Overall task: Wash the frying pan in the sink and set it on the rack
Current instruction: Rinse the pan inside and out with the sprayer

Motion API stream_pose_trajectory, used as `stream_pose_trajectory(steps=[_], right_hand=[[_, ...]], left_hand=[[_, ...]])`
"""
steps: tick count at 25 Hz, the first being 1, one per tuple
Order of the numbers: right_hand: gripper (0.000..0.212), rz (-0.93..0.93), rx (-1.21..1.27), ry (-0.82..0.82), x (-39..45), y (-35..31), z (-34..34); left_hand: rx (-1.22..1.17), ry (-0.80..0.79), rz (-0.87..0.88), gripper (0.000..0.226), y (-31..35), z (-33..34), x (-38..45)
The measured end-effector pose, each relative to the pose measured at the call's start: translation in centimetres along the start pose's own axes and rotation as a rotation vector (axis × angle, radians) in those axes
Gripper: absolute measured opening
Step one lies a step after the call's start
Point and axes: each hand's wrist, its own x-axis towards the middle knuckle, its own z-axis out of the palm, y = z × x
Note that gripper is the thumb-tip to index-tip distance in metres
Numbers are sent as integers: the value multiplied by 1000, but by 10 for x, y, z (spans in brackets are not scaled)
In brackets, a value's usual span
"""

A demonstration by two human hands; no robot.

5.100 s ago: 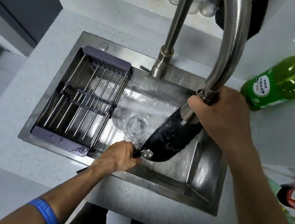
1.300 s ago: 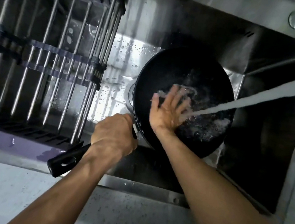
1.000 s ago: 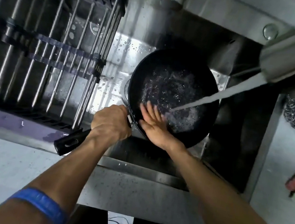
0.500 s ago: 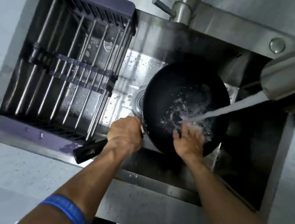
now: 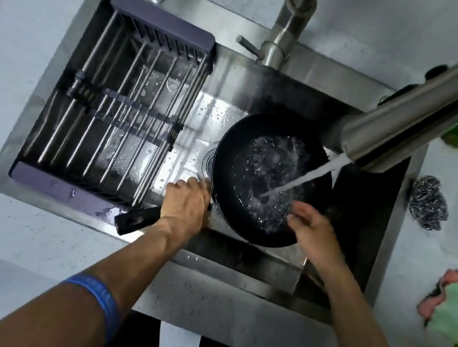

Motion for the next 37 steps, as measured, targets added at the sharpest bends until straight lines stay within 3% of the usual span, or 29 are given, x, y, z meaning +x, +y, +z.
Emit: stream_pose_trajectory(steps=[3,6,8,11,17,20,23,25,27,37], right_hand=[[54,-423,345,92,-61,-72,-48],[34,-692,187,204,-97,-148,-60],[29,-677,-18,339,-102,-176,-58],[38,-582,-236,352,-105,-187,-61],[34,-581,-324,325,-108,-192,-71],[32,-623,-256,352,-113,-191,-68],[33,-707,-97,430,-115,-202,-69],[32,-724,-102,417,-113,-205,-71],[30,-724,-124,392,-112,-201,-71],[8,-611,25,370,-89,-198,-78]], left_hand=[[-36,7,-48,40,11,-7,-16],[-55,23,79,42,7,-22,-21],[-96,30,151,43,-4,-37,-22],[-142,-27,205,53,-16,-60,-26],[-599,-283,167,62,-25,-94,-44],[-1010,-345,131,45,-24,-98,-45],[-1050,-446,139,37,-31,-94,-46],[-1216,-526,138,20,-33,-85,-44],[-1347,-544,127,28,-30,-79,-42],[-1243,-473,148,24,-50,-69,-50]])
